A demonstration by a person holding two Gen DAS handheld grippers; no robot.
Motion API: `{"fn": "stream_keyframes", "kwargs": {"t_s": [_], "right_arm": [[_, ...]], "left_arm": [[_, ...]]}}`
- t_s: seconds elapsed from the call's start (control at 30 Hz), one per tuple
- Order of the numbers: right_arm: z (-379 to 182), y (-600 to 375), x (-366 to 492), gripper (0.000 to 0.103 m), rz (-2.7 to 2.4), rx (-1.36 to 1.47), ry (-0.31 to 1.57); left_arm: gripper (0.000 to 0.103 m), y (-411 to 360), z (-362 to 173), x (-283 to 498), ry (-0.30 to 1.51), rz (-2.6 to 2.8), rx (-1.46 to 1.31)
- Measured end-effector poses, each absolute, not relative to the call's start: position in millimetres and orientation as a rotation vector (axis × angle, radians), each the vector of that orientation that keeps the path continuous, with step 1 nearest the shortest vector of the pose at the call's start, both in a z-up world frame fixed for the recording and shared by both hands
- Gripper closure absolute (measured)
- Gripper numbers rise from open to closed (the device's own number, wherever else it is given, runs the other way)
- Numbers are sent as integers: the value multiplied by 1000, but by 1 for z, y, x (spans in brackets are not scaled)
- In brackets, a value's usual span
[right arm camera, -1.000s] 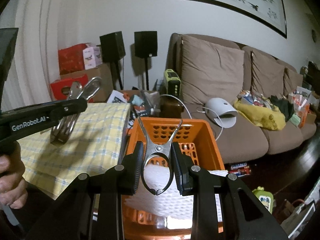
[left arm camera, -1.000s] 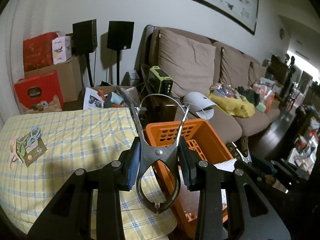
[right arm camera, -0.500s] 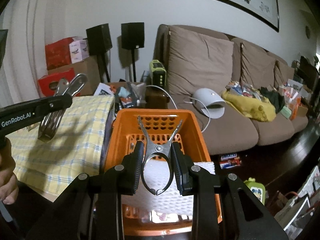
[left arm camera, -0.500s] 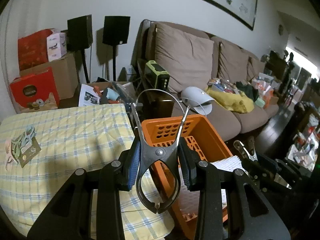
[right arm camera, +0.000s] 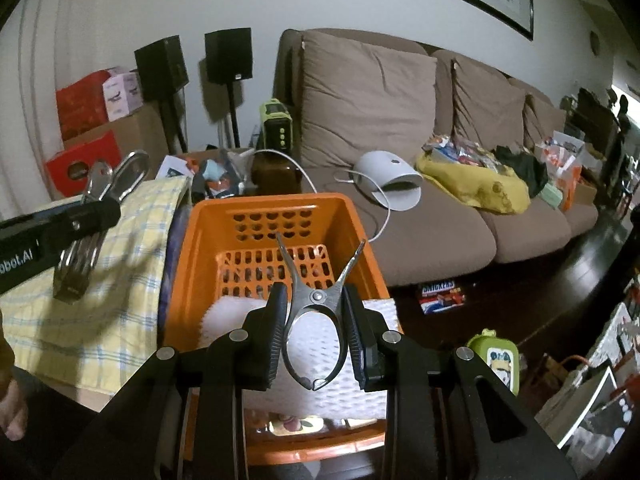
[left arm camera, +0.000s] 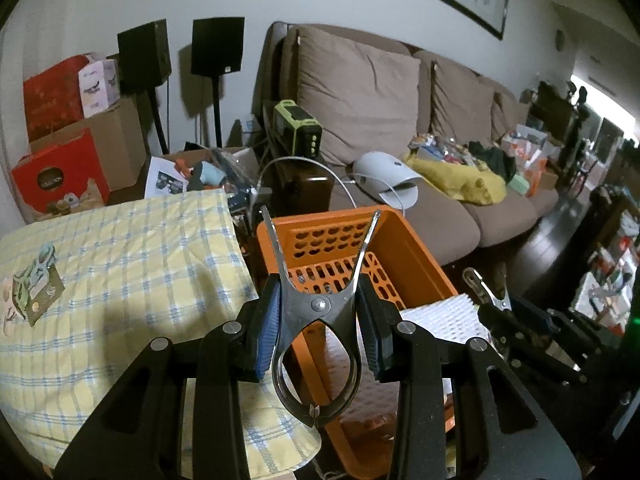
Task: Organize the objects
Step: 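Lower the held silver clip with the left gripper into the orange basket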
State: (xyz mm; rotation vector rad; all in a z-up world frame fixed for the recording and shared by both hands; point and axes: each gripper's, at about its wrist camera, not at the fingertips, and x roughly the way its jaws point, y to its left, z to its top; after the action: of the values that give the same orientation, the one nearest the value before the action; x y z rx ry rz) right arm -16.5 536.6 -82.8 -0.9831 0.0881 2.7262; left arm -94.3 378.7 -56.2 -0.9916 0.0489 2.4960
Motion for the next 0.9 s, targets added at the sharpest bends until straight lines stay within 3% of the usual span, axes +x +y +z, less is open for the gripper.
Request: {"fn": "stream_keyframes", "kwargs": {"t_s": [0.9], "right_arm": [[-96,545,-19,75,2712,-1041,146]], "left_arm": [[69,402,-90,-78,96,2411,-1084]]}}
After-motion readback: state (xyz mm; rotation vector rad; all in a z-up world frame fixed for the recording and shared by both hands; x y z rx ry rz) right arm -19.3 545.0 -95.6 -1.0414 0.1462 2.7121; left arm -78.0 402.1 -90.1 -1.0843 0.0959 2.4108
